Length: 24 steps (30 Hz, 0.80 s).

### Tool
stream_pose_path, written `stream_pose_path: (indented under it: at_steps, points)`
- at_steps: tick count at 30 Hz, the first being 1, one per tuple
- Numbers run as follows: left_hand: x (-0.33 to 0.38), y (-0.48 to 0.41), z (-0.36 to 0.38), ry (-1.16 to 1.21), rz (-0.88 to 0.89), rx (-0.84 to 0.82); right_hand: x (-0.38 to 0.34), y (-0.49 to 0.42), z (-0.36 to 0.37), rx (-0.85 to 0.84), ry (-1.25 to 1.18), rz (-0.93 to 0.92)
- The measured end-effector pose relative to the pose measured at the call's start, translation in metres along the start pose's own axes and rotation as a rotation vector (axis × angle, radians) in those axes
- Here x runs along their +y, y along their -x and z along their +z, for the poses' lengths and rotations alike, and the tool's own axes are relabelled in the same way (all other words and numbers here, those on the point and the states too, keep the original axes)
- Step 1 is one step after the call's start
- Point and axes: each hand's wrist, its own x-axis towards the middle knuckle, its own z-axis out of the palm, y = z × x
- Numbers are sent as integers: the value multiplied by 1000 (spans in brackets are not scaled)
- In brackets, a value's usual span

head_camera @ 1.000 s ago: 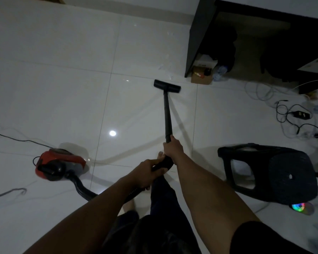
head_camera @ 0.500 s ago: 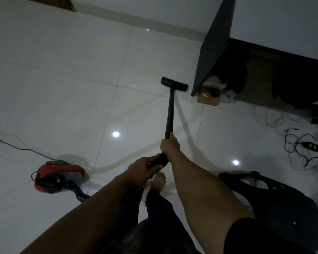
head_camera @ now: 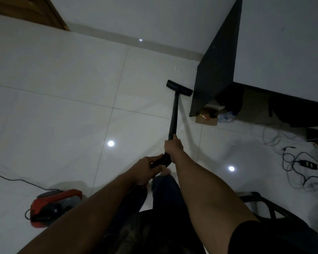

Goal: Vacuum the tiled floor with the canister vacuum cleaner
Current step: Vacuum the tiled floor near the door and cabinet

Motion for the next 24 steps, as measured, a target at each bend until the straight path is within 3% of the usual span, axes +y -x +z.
stream_pose_path:
  at_steps: [11, 24]
  points:
    - [58, -91, -60, 29, -62, -1, -99, -70, -42, 6, -64, 21]
    - [121, -157, -70, 41, -69, 31, -151, -132, -92, 7, 5, 19]
